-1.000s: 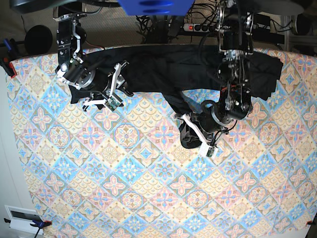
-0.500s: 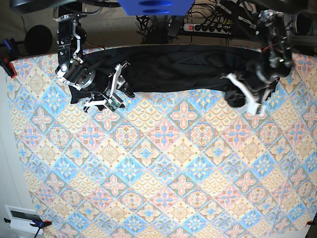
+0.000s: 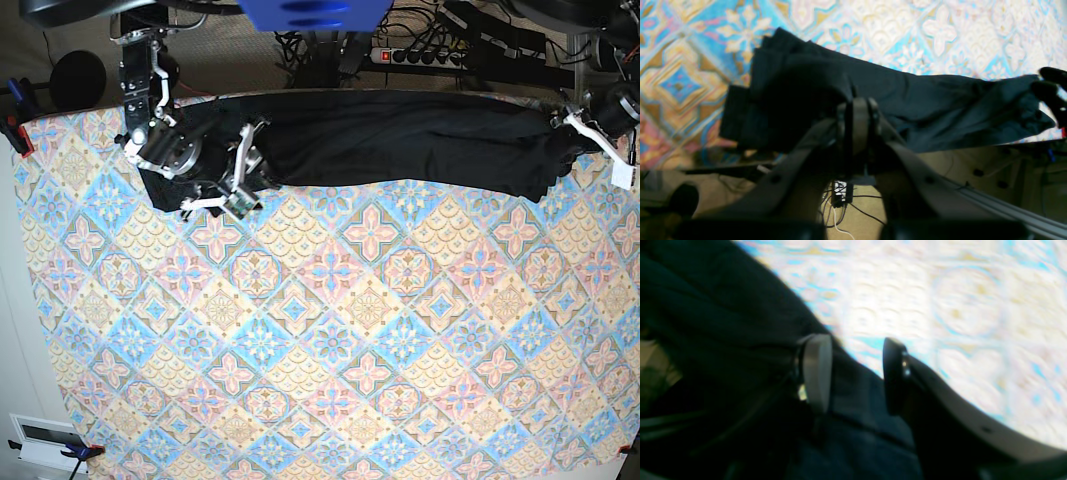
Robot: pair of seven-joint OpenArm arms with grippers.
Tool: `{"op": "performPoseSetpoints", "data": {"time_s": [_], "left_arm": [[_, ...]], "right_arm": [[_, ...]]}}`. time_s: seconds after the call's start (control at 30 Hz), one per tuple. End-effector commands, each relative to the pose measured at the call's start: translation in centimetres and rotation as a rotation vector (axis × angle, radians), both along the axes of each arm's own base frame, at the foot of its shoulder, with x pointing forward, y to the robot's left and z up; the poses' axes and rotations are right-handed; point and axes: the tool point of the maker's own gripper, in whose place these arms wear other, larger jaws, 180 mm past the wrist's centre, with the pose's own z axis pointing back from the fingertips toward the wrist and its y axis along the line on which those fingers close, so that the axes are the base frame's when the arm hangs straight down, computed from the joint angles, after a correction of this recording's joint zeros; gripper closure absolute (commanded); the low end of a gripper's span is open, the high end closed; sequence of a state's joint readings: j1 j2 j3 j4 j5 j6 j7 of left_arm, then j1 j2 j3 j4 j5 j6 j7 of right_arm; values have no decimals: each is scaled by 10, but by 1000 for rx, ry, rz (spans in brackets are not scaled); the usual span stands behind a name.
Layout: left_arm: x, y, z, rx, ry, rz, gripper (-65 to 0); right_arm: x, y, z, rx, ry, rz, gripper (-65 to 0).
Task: Layout the t-shirt on the table in an organized manner, then fold the t-shirt properly
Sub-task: 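Return the left gripper to the shirt end and grasp it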
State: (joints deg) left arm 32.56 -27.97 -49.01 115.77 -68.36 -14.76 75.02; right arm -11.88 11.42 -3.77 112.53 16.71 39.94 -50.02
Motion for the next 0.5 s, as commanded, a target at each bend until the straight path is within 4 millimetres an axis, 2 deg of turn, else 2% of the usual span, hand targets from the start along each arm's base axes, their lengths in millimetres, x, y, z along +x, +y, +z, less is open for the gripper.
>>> {"op": "performPoseSetpoints", "data": {"time_s": [0.0, 0.1, 0.2, 0.27, 0.37, 0.47], "left_arm": [[4, 6, 8, 27, -22, -5, -2], [4, 10, 2, 65, -5, 6, -2], [17, 4, -7, 66, -4, -1, -3], [17, 3, -18, 84, 26, -5, -15], [14, 4, -31, 129, 71, -14, -82], [12, 1, -39, 162, 104, -40, -177]], "right_arm": [[4, 5, 12, 30, -37, 12, -238], [1, 11, 11, 34, -33, 29, -238], [2, 11, 12, 35, -36, 28, -238], [3, 9, 12, 34, -38, 24, -238], [3, 9, 13, 34, -40, 22, -238], [3, 8, 13, 33, -41, 20, -238]]}}
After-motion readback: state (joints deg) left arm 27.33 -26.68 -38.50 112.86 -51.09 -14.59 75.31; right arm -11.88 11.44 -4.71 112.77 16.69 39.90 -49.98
